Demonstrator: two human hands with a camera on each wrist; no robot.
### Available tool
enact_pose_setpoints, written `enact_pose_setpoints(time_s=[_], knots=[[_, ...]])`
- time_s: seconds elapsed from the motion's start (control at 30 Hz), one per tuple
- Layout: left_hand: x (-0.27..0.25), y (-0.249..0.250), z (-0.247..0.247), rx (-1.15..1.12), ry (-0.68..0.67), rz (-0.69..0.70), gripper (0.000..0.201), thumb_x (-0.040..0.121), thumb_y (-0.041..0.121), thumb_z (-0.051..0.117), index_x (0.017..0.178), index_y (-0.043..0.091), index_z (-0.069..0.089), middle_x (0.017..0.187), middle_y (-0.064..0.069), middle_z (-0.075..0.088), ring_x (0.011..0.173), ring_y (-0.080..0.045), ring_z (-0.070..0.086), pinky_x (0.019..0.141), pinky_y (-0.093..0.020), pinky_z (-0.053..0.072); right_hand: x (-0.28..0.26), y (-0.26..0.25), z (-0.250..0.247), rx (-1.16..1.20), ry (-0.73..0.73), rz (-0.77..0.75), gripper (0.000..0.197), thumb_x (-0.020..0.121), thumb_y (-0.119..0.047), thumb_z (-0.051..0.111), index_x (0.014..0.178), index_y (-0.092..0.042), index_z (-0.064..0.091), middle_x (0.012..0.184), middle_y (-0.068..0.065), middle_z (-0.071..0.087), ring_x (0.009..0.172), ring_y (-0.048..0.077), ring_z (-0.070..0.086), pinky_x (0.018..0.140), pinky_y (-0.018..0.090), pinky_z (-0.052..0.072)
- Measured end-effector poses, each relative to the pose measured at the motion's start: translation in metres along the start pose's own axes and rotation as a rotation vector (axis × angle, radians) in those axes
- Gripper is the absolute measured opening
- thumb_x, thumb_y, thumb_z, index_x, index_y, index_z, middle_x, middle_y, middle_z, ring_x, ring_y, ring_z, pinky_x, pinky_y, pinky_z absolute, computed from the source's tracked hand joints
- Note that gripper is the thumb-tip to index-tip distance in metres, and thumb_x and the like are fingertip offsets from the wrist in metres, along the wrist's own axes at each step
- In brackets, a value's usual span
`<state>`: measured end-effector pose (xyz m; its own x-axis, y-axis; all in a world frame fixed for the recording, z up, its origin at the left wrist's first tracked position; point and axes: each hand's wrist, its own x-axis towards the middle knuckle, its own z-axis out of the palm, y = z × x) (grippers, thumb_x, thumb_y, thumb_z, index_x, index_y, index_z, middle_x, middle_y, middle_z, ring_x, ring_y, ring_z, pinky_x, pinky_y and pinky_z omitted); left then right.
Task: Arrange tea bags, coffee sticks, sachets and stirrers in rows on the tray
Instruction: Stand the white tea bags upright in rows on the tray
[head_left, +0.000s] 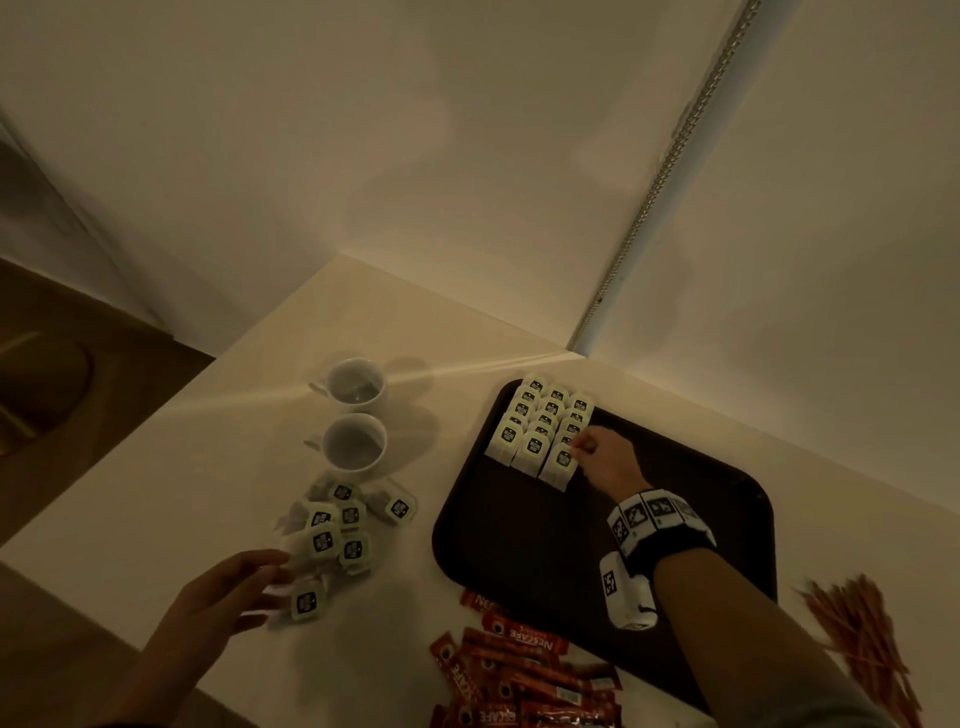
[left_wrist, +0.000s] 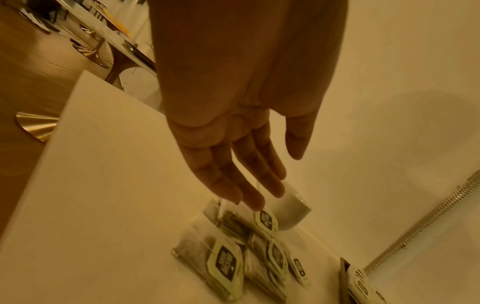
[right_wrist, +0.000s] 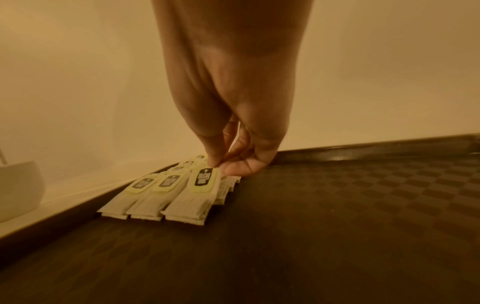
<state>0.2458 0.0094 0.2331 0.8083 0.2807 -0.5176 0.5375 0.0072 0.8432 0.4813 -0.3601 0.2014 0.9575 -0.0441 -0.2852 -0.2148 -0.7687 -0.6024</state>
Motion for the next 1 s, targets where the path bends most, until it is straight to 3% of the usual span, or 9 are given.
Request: enact_pose_setpoints(time_s=[0.17,0.3,0.37,0.5,0.6,0.7,0.8,0.9,1.0], knots=[[-0.002,-0.001,-0.002,-0.002,0.017,-0.006,0.020,0.097,0.004,0.046,0.105,0.001,0.064,0.099,-0.022,0.067,0.080,-0.034,0.061,0.071,-0.034,0.044,0.001,-0.005,0.001,-0.040,0.016,-0.011,0.017,0.088,-0.013,0.062,0.104,-0.007,0.061,0.108,0.011,0.061,0.098,0.020,0.057,0.081,0.024,0.043],[-0.003,-0.001,-0.006,-0.008,0.018,0.008,0.019,0.096,0.006,0.047,0.102,0.005,0.066,0.095,-0.016,0.070,0.083,-0.033,0.062,0.072,-0.036,0.046,-0.016,-0.037,0.012,0.003,0.078,-0.176,0.015,0.087,-0.017,0.063,0.101,-0.013,0.061,0.104,0.006,0.055,0.092,0.017,0.053,0.078,0.026,0.043],[0.000,-0.002,-0.006,0.068,0.040,0.058,0.015,0.094,0.005,0.053,0.098,0.010,0.066,0.091,-0.010,0.070,0.083,-0.031,0.063,0.070,-0.033,0.047,-0.034,-0.061,0.026,0.020,0.005,-0.295,0.012,0.087,-0.016,0.062,0.099,-0.015,0.062,0.098,0.001,0.054,0.084,0.009,0.051,0.071,0.018,0.040],[0.012,-0.006,0.001,0.429,0.160,0.281,0.012,0.086,0.007,0.067,0.094,0.016,0.066,0.095,0.001,0.063,0.078,-0.015,0.059,0.064,-0.009,0.042,-0.077,-0.093,0.062,-0.003,-0.213,-0.519,0.009,0.086,-0.016,0.064,0.095,-0.017,0.063,0.089,-0.002,0.057,0.074,0.004,0.050,0.065,0.012,0.039],[0.029,-0.009,0.007,0.677,0.171,0.360,0.026,0.081,0.013,0.071,0.106,0.016,0.065,0.102,-0.005,0.055,0.089,-0.021,0.052,0.075,-0.018,0.040,-0.105,-0.101,0.090,-0.027,-0.349,-0.589,0.011,0.086,-0.016,0.063,0.097,-0.016,0.064,0.090,-0.001,0.058,0.075,0.009,0.053,0.066,0.013,0.041],[0.043,-0.010,0.014,0.864,0.154,0.335,0.042,0.078,0.023,0.073,0.117,0.015,0.059,0.116,-0.008,0.052,0.107,-0.029,0.047,0.087,-0.036,0.042,-0.120,-0.103,0.117,-0.061,-0.420,-0.567,0.018,0.086,-0.014,0.062,0.103,-0.012,0.063,0.096,0.003,0.057,0.082,0.013,0.052,0.072,0.017,0.041],[0.050,-0.009,0.019,1.050,0.115,0.320,0.046,0.081,0.035,0.069,0.120,0.019,0.051,0.119,-0.003,0.049,0.110,-0.026,0.046,0.084,-0.035,0.043,-0.127,-0.106,0.139,-0.099,-0.443,-0.491,0.027,0.085,-0.014,0.061,0.111,-0.010,0.058,0.104,0.004,0.052,0.087,0.012,0.049,0.078,0.020,0.041],[0.055,-0.006,0.021,1.145,0.090,0.313,0.035,0.087,0.033,0.062,0.115,0.018,0.048,0.116,-0.003,0.052,0.105,-0.026,0.050,0.081,-0.034,0.040,-0.131,-0.112,0.153,-0.051,-0.453,-0.397,0.035,0.085,-0.019,0.063,0.118,-0.010,0.054,0.115,0.007,0.053,0.091,0.012,0.049,0.078,0.020,0.041],[0.057,0.001,0.022,1.138,0.075,0.312,0.012,0.091,0.029,0.054,0.096,0.019,0.050,0.104,-0.005,0.059,0.097,-0.027,0.055,0.073,-0.032,0.035,-0.132,-0.118,0.163,-0.006,-0.452,-0.334,0.043,0.084,-0.021,0.066,0.122,-0.011,0.049,0.118,0.007,0.053,0.095,0.013,0.049,0.080,0.022,0.041]])
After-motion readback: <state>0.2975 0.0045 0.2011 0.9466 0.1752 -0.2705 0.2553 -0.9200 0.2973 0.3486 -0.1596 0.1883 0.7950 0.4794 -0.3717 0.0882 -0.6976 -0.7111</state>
